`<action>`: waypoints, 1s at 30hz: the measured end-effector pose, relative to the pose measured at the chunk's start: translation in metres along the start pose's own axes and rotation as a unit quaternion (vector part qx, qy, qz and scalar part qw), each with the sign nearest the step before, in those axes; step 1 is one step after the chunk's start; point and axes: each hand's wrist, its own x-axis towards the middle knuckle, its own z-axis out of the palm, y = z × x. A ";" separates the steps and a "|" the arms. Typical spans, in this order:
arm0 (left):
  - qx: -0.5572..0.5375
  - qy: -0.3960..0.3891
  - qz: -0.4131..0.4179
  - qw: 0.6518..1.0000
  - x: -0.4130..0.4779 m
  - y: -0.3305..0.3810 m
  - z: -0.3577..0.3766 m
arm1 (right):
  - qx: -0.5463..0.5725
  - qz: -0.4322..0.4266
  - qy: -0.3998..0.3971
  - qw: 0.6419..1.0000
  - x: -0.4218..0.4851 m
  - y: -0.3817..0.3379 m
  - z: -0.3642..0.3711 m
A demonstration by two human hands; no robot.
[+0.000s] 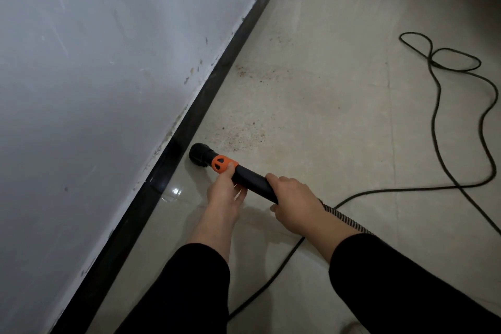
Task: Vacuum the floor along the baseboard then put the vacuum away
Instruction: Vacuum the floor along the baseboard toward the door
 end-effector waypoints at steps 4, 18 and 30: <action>-0.012 -0.008 0.013 1.000 0.008 0.010 -0.005 | -0.010 -0.011 0.031 0.999 0.007 -0.010 0.007; 0.018 -0.042 0.015 0.999 0.004 0.008 -0.003 | -0.004 -0.019 0.062 0.998 0.000 -0.003 0.022; 0.048 -0.072 -0.021 0.996 -0.008 -0.016 0.017 | -0.003 0.024 0.049 0.998 -0.026 0.023 0.015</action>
